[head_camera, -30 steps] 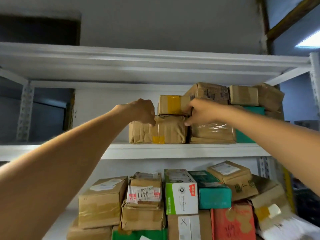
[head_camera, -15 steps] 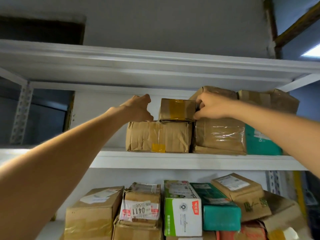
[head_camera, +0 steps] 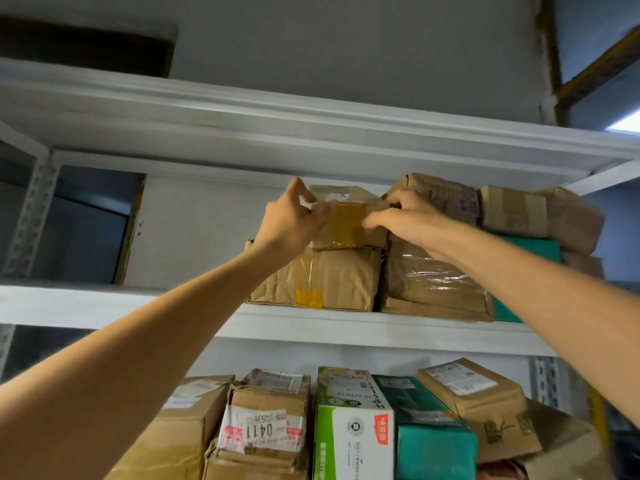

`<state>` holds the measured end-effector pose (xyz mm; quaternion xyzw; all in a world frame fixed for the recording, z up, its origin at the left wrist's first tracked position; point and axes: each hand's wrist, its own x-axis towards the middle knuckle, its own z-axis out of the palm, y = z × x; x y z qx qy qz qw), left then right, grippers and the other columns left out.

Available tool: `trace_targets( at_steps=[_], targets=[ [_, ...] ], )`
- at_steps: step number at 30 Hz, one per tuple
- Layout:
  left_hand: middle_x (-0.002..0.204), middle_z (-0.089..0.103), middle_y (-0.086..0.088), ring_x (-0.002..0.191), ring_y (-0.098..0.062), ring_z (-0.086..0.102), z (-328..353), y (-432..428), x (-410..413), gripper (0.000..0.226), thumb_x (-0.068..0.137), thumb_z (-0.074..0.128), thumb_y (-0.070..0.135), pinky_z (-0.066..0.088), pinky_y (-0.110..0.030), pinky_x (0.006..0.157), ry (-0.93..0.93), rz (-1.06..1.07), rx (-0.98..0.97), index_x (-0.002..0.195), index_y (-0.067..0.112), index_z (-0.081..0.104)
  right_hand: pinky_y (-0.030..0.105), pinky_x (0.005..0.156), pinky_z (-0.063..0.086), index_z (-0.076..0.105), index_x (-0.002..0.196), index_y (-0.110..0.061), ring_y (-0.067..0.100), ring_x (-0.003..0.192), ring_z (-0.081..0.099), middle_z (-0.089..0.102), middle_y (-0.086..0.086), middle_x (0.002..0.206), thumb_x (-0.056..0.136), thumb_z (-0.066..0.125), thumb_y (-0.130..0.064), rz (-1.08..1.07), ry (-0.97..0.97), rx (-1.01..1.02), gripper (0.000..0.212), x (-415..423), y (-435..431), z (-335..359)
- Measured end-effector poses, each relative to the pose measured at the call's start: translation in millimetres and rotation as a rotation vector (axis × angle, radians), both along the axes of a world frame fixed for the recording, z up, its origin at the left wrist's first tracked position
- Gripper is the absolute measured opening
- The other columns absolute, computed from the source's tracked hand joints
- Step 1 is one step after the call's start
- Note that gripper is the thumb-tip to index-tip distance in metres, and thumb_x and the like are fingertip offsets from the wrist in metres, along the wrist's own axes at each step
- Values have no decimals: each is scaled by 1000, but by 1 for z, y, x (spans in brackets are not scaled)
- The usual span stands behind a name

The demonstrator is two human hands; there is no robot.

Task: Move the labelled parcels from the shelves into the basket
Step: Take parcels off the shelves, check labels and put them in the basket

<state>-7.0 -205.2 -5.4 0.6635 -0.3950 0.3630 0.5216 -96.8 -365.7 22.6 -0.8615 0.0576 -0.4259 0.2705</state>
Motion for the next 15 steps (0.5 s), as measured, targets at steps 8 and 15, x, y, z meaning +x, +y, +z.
trace_targets(
  at_steps=[8, 15],
  targets=[
    [105, 65, -9, 86, -23, 68, -6, -3, 3, 54, 73, 78, 46, 58, -44, 78, 246, -146, -262, 107, 15, 50, 37, 74, 45, 45, 90, -14, 21, 91, 51, 50, 3, 96, 86, 69, -41, -110, -257, 39, 37, 6, 8, -9],
    [114, 59, 0, 93, -12, 64, -29, 7, -5, 80, 80, 76, 13, 58, -24, 71, 80, -205, 2, 144, 33, 32, 25, 91, 35, 25, 149, -16, 17, 120, 44, 45, 6, 138, 77, 79, -8, 44, -189, 50, 90, -10, 8, -33]
  ],
)
